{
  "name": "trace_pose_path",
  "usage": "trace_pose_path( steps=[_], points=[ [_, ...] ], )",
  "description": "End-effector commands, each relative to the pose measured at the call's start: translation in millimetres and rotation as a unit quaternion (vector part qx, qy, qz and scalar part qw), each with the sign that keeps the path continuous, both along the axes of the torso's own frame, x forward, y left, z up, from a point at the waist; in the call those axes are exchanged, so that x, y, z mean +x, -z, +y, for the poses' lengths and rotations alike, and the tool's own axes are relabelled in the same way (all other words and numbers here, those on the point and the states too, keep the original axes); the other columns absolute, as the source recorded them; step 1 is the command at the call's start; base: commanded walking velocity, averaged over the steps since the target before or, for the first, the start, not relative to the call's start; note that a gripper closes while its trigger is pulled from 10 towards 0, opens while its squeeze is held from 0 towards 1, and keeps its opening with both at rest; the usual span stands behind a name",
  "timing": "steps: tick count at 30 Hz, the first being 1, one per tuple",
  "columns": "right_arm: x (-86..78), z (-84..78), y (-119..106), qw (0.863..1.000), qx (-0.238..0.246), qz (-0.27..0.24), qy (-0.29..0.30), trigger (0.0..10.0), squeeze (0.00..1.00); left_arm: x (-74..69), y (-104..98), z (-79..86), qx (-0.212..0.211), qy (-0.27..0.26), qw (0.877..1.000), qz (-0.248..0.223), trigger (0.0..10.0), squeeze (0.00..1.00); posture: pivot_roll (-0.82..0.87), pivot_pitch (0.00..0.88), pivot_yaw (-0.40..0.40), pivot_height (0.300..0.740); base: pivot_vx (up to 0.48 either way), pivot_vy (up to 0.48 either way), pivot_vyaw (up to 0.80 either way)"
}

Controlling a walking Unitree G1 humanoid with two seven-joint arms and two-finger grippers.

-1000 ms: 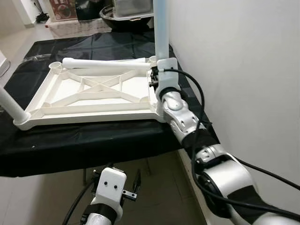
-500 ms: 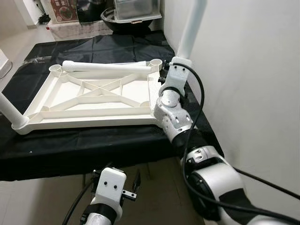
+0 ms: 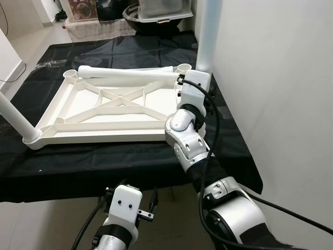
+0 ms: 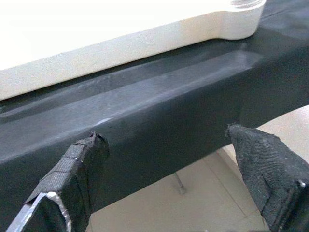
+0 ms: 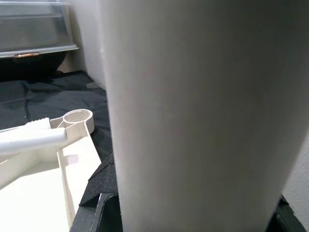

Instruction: Building children table

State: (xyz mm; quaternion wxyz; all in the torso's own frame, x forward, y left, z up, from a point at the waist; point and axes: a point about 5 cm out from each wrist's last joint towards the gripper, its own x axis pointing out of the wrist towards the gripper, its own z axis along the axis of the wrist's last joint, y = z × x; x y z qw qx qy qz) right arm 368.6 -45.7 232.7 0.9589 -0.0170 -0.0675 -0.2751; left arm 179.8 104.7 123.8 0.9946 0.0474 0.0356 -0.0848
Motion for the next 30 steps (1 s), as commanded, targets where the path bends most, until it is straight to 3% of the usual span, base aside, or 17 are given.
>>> trace_pose_path(
  steps=[1,11,14,16,21,30],
  points=[
    [-10.7,6.8,47,0.995,-0.013,0.096,0.011,10.0,0.00,-1.3,5,1.2,0.004,-0.004,1.000,0.009,10.0,0.00,0.02,0.142,0.010,0.740,0.000,0.000,0.00],
    [-16.5,8.8,59,0.989,0.021,0.143,0.002,10.0,0.00,0.0,6,0.9,0.005,-0.004,1.000,0.008,10.0,0.00,0.01,0.139,0.009,0.740,0.000,0.000,0.00],
    [-17.4,5.0,70,0.983,0.052,0.175,0.005,10.0,0.00,-0.1,6,0.8,0.006,-0.003,1.000,0.008,10.0,0.00,0.01,0.134,0.008,0.740,0.000,0.000,0.00],
    [-17.4,5.0,70,0.983,0.052,0.175,0.005,10.0,0.00,-0.1,6,0.8,0.006,-0.003,1.000,0.008,10.0,0.00,0.01,0.134,0.008,0.740,0.000,0.000,0.00],
    [-16.6,-3.8,77,0.974,0.112,0.197,0.022,10.0,0.00,-0.4,6,0.2,0.006,-0.001,1.000,0.008,10.0,0.00,0.01,0.133,0.010,0.740,0.000,0.000,0.00],
    [-19.0,-11.5,88,0.964,0.141,0.222,0.031,10.0,0.00,-0.5,7,0.1,0.006,0.000,1.000,0.008,10.0,0.00,0.01,0.126,0.012,0.740,0.000,0.000,0.00]
  ],
)
